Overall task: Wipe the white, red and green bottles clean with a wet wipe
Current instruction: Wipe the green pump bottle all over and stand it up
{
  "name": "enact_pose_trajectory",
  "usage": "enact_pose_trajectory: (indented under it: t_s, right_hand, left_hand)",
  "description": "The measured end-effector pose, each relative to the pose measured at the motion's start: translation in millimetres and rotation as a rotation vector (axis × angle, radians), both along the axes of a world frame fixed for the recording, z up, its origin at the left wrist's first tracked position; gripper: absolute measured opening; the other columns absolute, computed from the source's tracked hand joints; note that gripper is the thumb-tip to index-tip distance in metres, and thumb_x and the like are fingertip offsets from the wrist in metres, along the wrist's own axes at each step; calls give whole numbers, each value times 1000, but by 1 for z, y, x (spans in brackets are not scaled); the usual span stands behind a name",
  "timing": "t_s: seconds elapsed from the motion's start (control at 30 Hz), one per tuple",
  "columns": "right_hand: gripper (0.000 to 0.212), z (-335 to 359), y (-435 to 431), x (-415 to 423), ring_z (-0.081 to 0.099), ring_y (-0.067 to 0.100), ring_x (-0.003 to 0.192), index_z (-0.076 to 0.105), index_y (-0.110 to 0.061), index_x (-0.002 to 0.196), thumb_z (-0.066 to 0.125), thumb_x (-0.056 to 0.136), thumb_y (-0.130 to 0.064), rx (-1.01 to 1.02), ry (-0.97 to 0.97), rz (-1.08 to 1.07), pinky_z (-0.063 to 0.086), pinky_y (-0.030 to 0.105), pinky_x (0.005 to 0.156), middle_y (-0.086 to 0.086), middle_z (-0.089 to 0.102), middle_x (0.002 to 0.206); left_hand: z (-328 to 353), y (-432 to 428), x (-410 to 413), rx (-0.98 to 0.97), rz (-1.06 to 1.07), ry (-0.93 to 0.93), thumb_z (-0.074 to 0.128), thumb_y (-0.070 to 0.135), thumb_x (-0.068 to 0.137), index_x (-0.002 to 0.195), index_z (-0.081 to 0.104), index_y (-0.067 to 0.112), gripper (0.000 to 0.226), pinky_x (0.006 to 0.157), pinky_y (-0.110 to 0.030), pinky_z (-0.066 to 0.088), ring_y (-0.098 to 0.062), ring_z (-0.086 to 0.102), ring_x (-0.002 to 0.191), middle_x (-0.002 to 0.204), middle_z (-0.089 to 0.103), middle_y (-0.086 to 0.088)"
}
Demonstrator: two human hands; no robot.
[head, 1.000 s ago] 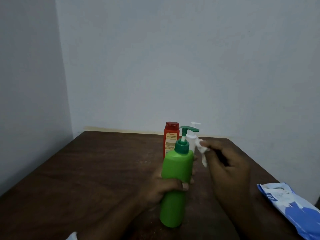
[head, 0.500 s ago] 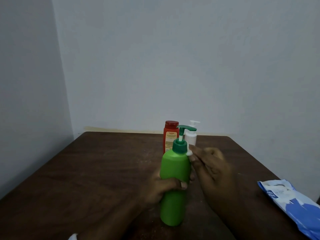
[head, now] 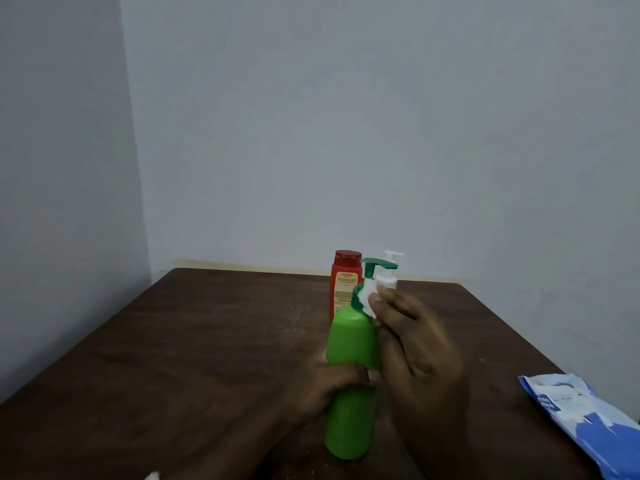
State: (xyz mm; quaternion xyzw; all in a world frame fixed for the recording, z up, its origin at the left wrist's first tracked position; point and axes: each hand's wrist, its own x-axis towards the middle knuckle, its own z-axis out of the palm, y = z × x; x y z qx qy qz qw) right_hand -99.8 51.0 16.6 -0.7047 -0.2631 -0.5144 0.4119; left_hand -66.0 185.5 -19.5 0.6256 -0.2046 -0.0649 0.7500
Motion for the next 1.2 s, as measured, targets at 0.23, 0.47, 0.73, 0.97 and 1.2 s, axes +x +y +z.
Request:
enact_pose_trajectory:
  t_s: [0.23, 0.47, 0.73, 0.97, 1.2]
  right_hand:
    - [30, 9, -9, -5, 61, 23, 106, 71, -2, 110, 60, 83, 5, -243, -70, -187, 48, 30, 92, 11, 65, 111]
    - [28, 1, -14, -8, 63, 21, 100, 71, -2, 110, 63, 83, 3, -258, -21, -181, 50, 31, 85, 9, 65, 107]
    - [26, 11, -17, -9, 62, 14, 102, 71, -4, 110, 63, 85, 1, -195, -9, -173, 47, 19, 90, 5, 66, 108]
    - [28, 35, -28, -8, 62, 6, 97, 74, -11, 104, 70, 82, 4, -190, 2, -165, 47, 17, 85, 1, 68, 101]
    - [24, 37, -35, -21, 64, 8, 90, 75, -14, 101, 67, 82, -3, -243, 77, -152, 51, 28, 77, -2, 67, 97]
  left_hand:
    - [-3, -2, 0, 28, 5, -14, 80, 32, 50, 110, 66, 17, 64, 74, -32, 59, -17, 73, 84, 89, 76, 0]
    - [-7, -3, 0, -12, 73, 22, 65, 97, 49, 127, 64, 32, 101, 93, -40, 60, -20, 73, 109, 117, 77, 0]
    - [-6, -4, -1, -40, 1, 70, 67, 92, 57, 139, 58, 23, 107, 89, -32, 57, -17, 72, 111, 118, 77, -1]
    - [-2, -5, 6, -25, 36, -74, 79, 68, 72, 148, 49, 29, 90, 95, -39, 55, -25, 65, 122, 136, 66, -4]
    - [-3, -3, 13, -35, 59, -132, 92, 29, 68, 128, 63, 36, 67, 87, -38, 60, -26, 71, 115, 126, 73, -3]
